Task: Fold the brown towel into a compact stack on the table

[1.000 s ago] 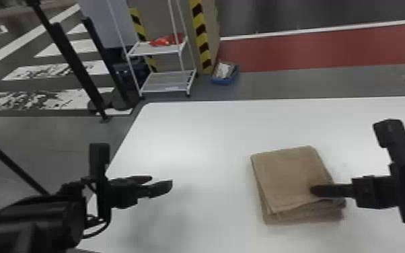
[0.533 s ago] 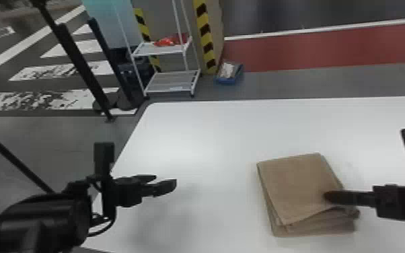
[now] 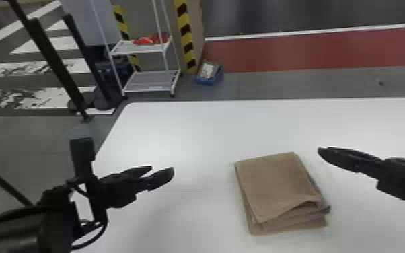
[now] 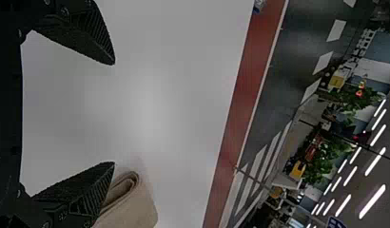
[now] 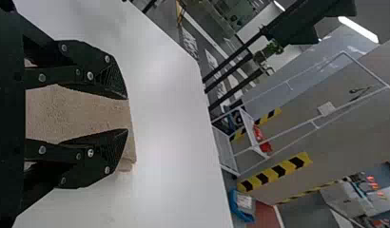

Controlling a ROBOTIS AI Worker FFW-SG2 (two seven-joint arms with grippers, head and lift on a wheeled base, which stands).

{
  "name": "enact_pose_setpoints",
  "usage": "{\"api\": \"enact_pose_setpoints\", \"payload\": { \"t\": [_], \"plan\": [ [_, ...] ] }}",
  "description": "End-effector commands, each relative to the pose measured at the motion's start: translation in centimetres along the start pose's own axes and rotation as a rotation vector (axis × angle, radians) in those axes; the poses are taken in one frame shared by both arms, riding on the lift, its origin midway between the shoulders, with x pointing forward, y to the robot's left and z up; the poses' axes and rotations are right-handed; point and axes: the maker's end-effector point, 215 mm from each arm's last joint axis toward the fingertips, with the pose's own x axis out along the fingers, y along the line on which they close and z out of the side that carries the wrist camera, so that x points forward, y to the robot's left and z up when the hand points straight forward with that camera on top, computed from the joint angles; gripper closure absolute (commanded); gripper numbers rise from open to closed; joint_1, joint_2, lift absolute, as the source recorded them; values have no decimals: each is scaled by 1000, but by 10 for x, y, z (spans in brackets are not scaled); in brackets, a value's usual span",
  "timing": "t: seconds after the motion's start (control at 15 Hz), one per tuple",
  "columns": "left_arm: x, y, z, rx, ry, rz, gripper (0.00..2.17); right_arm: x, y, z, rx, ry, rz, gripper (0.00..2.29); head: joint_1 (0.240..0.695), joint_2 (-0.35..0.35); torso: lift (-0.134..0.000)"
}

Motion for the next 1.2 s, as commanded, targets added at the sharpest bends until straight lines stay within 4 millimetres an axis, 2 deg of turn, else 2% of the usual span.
{"api": "enact_pose_setpoints", "payload": {
  "t": [0.0, 0.2, 0.27, 0.33, 0.47, 0.6, 0.67, 0.73, 0.93, 1.07, 1.13],
  "plan": [
    [-8, -30, 18, 37, -97, 0, 154, -19, -8, 14, -133, -131, -90, 60, 695, 150, -124],
    [-26, -47, 38, 218, -269, 141, 151, -32, -6, 12, -247, -221, -182, 63, 695, 102, -124],
    [-36, -58, 56, 284, -383, 215, 151, -36, -10, 9, -270, -238, -224, 60, 695, 101, -124],
    [-38, -61, 55, 326, -409, 266, 147, -41, -17, 2, -284, -235, -265, 56, 695, 103, -124],
    [-33, -50, 34, 306, -374, 322, 147, -54, -17, -5, -315, -250, -305, 53, 695, 88, -124],
    [-39, -41, 40, 335, -430, 422, 147, -58, -10, -8, -344, -243, -318, 53, 695, 75, -124],
    [-42, -43, 41, 365, -450, 463, 144, -57, -9, -9, -378, -226, -352, 53, 695, 78, -124],
    [-47, -45, 34, 359, -456, 476, 140, -58, -6, -15, -373, -215, -360, 53, 695, 87, -124],
    [-84, -67, 48, 361, -608, 466, 140, -60, 9, -42, -298, -199, -314, 53, 695, 99, -124],
    [-84, -62, 44, 354, -601, 474, 140, -58, 7, -43, -255, -212, -286, 60, 695, 111, -124],
    [-80, -56, 41, 353, -584, 480, 137, -55, 6, -37, -244, -230, -268, 56, 695, 123, -124]
  ]
}}
